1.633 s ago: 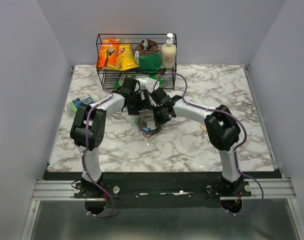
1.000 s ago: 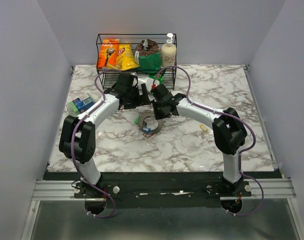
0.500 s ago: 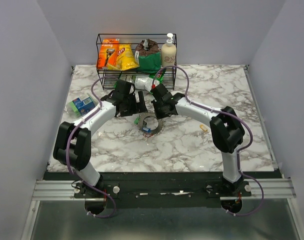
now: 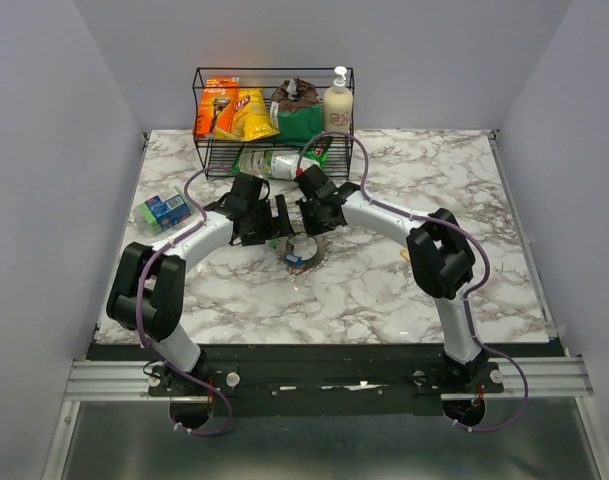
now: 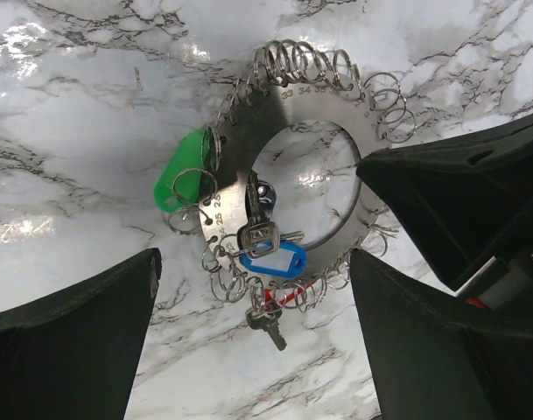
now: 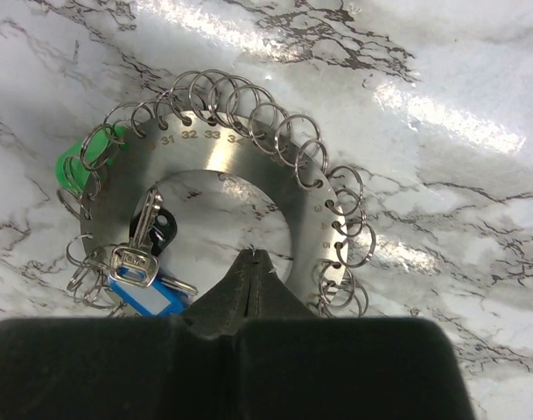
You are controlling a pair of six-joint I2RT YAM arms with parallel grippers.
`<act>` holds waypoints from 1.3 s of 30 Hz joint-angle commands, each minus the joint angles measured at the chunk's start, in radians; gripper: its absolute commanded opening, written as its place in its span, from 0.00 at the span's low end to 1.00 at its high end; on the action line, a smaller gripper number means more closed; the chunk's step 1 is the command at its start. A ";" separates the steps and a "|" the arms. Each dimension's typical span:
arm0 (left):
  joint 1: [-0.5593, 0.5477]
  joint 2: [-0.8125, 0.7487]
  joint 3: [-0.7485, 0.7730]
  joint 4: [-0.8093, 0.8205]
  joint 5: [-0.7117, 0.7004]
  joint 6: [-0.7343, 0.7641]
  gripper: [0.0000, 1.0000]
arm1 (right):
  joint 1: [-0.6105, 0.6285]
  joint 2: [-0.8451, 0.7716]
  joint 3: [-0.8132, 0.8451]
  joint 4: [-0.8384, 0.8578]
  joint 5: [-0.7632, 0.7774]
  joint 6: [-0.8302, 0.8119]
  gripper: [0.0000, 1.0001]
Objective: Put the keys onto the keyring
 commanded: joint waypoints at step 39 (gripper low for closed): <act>-0.087 0.354 0.334 0.079 0.177 -0.061 0.98 | -0.002 -0.053 -0.105 -0.182 0.063 0.045 0.01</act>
